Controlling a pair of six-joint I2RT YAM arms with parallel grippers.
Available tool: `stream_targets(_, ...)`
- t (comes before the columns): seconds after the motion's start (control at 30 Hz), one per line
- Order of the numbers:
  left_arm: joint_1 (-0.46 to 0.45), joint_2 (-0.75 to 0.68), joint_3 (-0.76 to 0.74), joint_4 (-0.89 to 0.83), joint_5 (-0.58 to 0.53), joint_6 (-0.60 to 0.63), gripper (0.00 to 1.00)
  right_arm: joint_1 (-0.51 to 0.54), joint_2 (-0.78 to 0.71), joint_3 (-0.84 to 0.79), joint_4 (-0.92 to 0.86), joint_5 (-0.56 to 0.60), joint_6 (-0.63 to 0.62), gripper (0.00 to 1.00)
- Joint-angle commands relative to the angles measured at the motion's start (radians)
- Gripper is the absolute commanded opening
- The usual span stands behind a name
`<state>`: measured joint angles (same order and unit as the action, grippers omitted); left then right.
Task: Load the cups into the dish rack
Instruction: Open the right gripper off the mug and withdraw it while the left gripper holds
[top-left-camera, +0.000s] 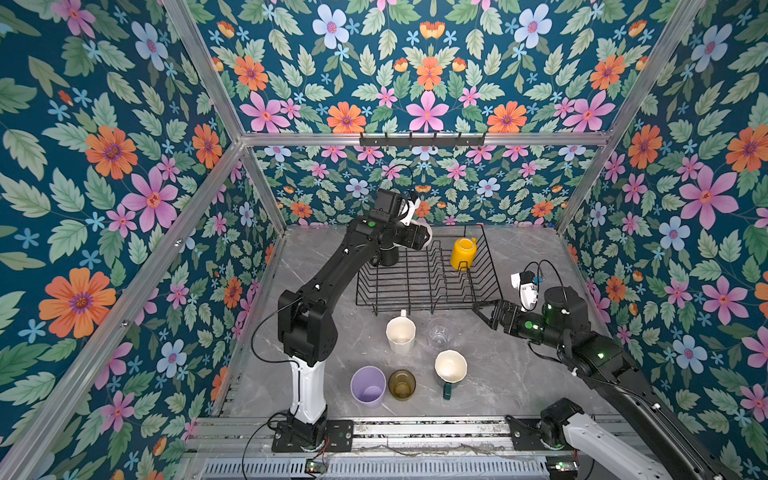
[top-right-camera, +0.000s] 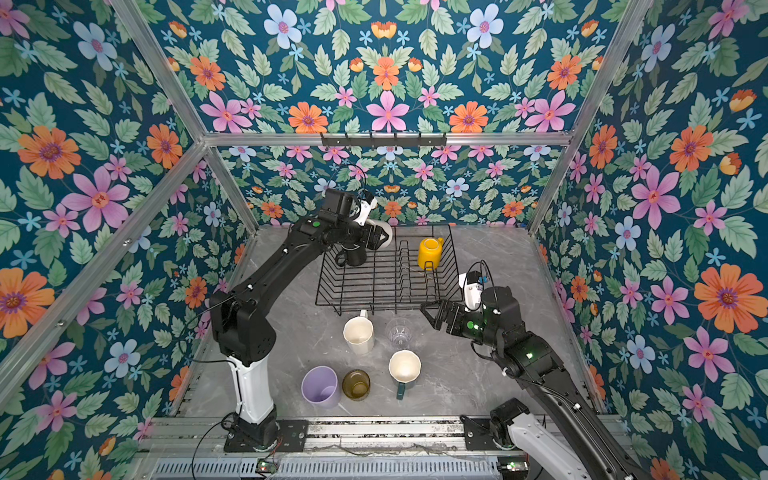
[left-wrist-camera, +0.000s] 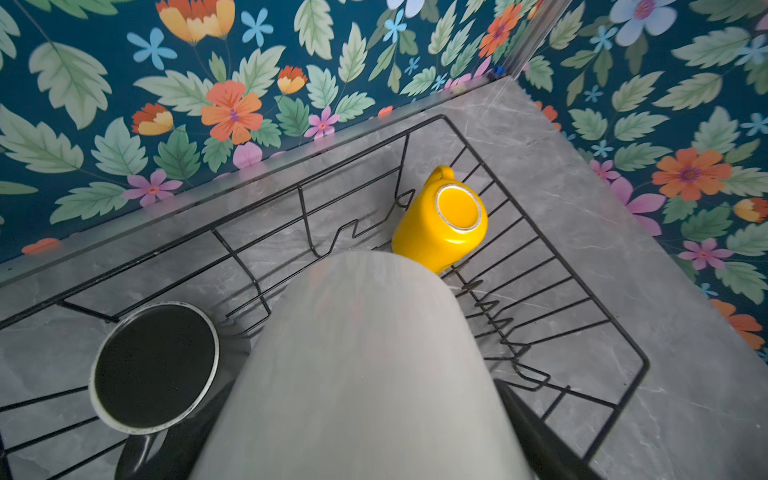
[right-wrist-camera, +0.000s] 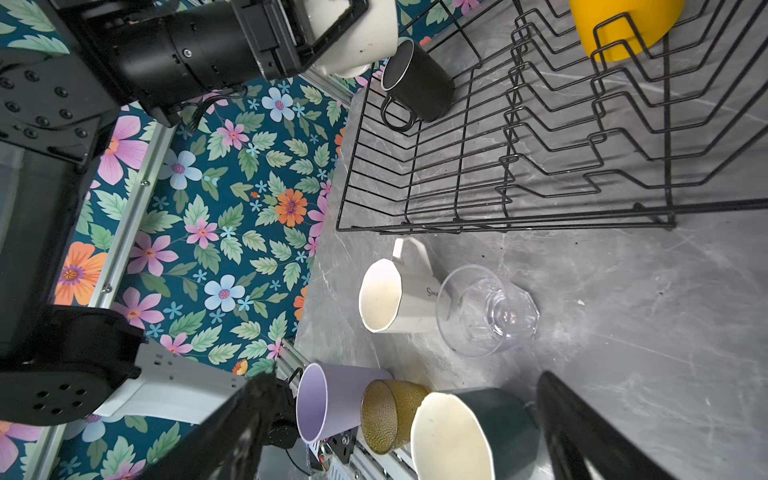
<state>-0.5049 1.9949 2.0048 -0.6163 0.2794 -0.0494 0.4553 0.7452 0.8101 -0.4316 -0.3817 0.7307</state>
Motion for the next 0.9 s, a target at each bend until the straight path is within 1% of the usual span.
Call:
stream_targets(0.0,-0.008,0.053,0.066,-0.055,-0.052,0.006,0.0,0.0,-0.018,-0.003,-0.026,0.025,-0.005,0.97)
stream_targets(0.23,-0.02,0.189,0.188,-0.097,-0.11,-0.001,0.0,0.0,-0.05,-0.024,-0.042,0.03,0.018,0.98)
stream_targets(0.37,-0.024,0.242,0.218,-0.082,-0.149,-0.01,0.0,0.0,-0.069,-0.044,-0.039,0.031,0.035,0.98)
stream_targets(0.5,-0.031,0.285,0.246,-0.067,-0.214,-0.009,0.0,0.0,-0.085,-0.061,-0.04,0.032,0.051,0.98)
stream_targets(0.87,-0.038,0.349,0.262,-0.016,-0.239,-0.013,0.0,0.0,-0.099,-0.084,-0.033,0.03,0.075,0.97)
